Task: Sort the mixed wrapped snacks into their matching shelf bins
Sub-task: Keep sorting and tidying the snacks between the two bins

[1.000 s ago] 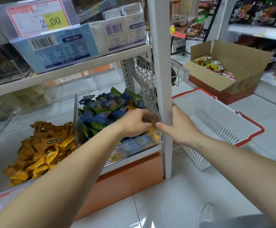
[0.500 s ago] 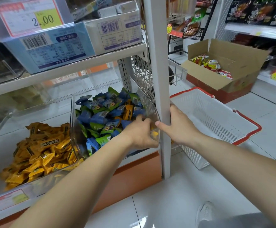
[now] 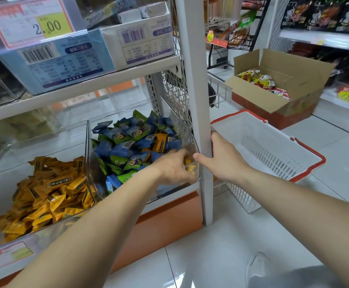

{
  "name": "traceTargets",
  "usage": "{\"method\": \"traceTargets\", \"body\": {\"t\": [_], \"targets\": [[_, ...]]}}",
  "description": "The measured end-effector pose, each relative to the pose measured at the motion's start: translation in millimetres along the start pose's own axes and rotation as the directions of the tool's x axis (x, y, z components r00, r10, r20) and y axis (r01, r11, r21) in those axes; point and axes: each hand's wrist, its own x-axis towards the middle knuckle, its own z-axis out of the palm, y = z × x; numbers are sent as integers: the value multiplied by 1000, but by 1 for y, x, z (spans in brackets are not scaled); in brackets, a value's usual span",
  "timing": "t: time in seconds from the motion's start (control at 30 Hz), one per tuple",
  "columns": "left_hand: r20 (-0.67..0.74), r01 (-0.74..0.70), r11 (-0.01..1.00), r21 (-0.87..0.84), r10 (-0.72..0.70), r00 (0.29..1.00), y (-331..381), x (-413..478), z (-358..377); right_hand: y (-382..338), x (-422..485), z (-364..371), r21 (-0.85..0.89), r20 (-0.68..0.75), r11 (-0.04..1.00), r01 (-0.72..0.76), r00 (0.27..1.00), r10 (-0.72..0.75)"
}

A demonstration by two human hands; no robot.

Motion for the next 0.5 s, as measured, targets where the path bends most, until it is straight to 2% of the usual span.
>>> {"method": "traceTargets", "body": {"t": [0.17,0.3,0.4,0.5], "targets": [[50,21,999,-50,-19,999,-1,2,0,0,0,2,23,-4,1000,9,1000,-9],[182,51,999,-11,-48,982,1,7,-9,3,3,2,35,6,999,11,1000,-11],[286,56,995,80,-76,955,6,11,-13,3,4,2,37,9,999,14,1000,-14],[318,53,997,55,-68,946,8,14,-16,2,4,2,43,18,999,19,1000,-20]]}}
